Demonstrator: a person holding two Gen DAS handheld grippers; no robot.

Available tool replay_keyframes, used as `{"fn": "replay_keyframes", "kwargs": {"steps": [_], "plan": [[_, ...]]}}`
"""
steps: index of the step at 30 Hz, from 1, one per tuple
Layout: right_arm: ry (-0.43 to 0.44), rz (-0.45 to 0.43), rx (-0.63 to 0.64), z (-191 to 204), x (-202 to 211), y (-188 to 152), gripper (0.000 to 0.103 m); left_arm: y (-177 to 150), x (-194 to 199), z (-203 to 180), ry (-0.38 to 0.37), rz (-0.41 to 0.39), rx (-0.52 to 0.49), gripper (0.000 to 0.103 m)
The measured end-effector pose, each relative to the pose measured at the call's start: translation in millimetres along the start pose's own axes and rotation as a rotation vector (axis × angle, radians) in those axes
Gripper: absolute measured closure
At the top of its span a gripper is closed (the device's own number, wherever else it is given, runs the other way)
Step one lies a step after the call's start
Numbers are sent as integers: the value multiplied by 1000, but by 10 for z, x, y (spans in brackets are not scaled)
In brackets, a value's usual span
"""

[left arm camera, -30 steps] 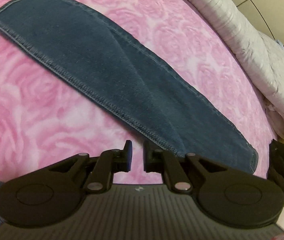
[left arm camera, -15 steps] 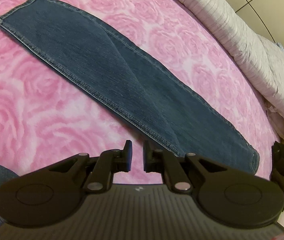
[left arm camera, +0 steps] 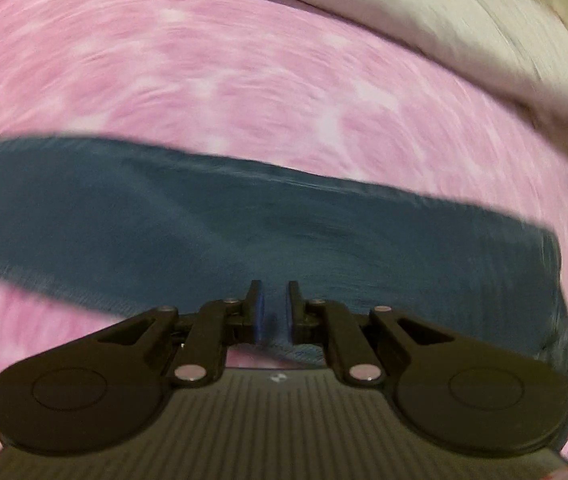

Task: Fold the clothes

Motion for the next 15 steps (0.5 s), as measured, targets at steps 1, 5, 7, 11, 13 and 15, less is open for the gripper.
{"fn": "replay_keyframes", "kwargs": {"steps": [1, 5, 7, 11, 13, 15], "plan": [[5, -3, 8, -45, -36, 89, 33, 45, -85, -111, 2, 7, -49, 95], [9, -20, 62, -156, -239, 460, 32, 238, -420, -495, 12, 21, -206, 94], [13, -36, 63, -246, -352, 636, 32, 366, -545, -595, 7, 15, -244, 94], [65, -72, -23, -531, -526, 926, 32, 642, -753, -670, -30, 14, -303, 88], [101, -75, -72, -661, -623, 1017, 32, 724, -859, -682, -34, 38, -348, 88], [113, -61, -107, -756, -722, 1057, 32, 801, -963, -696, -34, 62, -394, 88]]}}
Point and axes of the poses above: each gripper's, at about its wrist camera, not at the fingertips, and x roughly against the way its jaws point, z to its left, y to its top, the point moved 1 cm from there along -x, roughly the way its jaws point, and after that the axes turned 8 degrees about x, right-handed, at the moved point
